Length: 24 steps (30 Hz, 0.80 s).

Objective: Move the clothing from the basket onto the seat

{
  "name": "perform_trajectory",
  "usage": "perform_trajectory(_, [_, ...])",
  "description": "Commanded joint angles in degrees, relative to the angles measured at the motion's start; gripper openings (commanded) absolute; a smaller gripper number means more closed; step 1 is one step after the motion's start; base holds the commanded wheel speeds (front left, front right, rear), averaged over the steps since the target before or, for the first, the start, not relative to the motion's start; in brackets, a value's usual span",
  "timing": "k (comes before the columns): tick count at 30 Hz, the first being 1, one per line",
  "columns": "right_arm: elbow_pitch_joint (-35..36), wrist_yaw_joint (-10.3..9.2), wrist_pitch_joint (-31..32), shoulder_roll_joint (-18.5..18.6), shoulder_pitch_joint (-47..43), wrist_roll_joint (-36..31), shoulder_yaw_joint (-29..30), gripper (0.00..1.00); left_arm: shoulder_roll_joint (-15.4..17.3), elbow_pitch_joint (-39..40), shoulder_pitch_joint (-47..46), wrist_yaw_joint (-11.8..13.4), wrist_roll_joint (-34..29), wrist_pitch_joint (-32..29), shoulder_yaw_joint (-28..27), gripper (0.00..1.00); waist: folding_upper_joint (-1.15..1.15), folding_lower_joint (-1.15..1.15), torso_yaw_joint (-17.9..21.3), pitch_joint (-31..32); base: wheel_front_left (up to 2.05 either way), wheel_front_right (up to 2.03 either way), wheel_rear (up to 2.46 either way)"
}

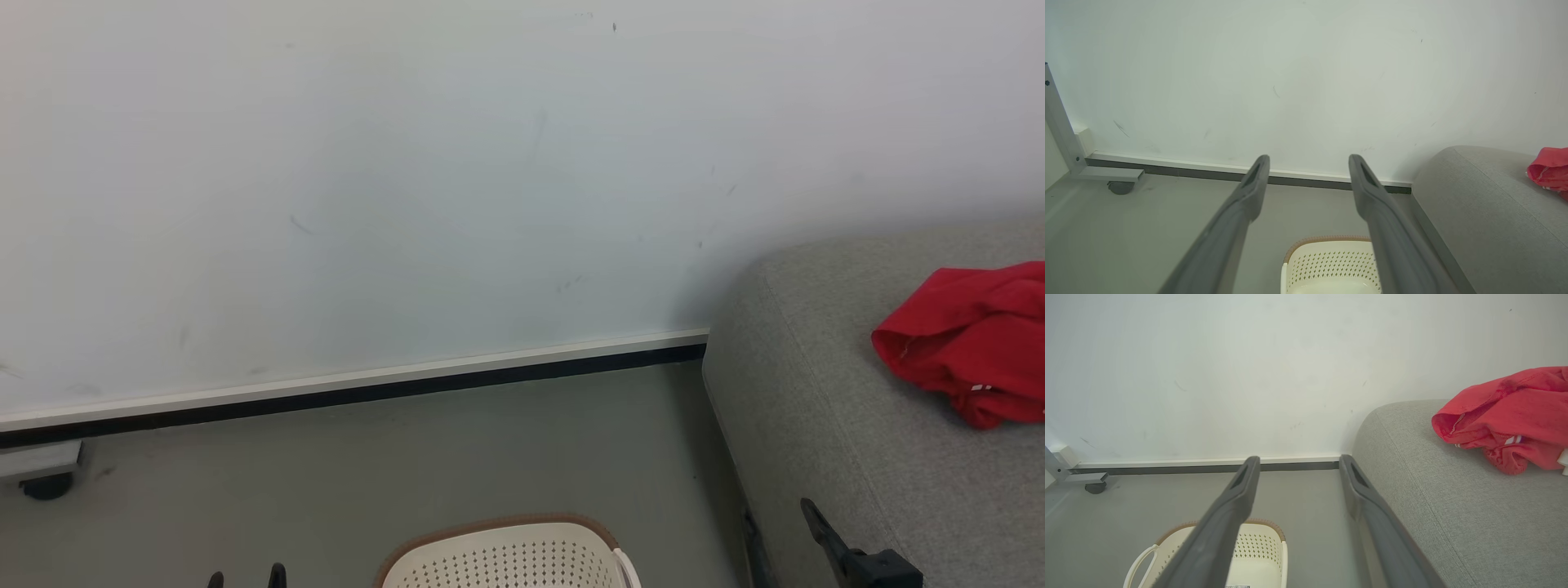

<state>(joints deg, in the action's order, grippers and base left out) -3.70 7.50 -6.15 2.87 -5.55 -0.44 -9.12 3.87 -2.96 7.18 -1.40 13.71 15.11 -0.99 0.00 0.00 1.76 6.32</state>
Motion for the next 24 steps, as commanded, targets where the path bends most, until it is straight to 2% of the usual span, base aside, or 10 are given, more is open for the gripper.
perform_trajectory(1, [-0.07, -0.02, -0.41, -0.08, -0.09, 0.46, -0.15, 1.0, 0.02, -0.11, 1.01, -0.02, -0.35, 0.1, -0.19, 1.0, 0.0, 0.0, 0.04, -0.01, 0.0, 0.0, 0.0])
perform_trajectory(4, [-0.33, -0.02, -0.44, -0.08, -0.17, 0.56, -0.06, 1.0, -0.18, -0.22, 1.01, 0.05, -0.35, 0.1, -0.36, 1.0, 0.0, 0.0, 0.05, 0.01, 0.0, 0.0, 0.0])
perform_trajectory(5, [-0.45, 0.0, -0.28, 0.01, -0.02, 0.22, 0.03, 0.0, -0.19, -0.24, 0.01, -0.02, 0.05, -0.02, -0.22, 0.0, 0.0, 0.0, 0.06, 0.0, 0.0, 0.0, 0.0])
perform_trajectory(9, [-2.06, 0.0, -0.21, 0.04, -1.06, 0.8, 0.03, 0.0, -0.68, -2.41, -0.08, -0.05, 0.91, -0.61, -0.24, 0.0, 0.0, 0.0, 0.08, -0.04, 0.0, 0.0, 0.0])
perform_trajectory(24, [-3.34, 0.0, 0.84, 1.62, 1.5, 20.89, 1.48, 0.0, -0.73, -4.07, -3.13, -1.01, 16.34, -4.85, -1.19, 0.0, 0.0, 0.0, -0.15, -0.78, 0.0, 0.0, 0.0])
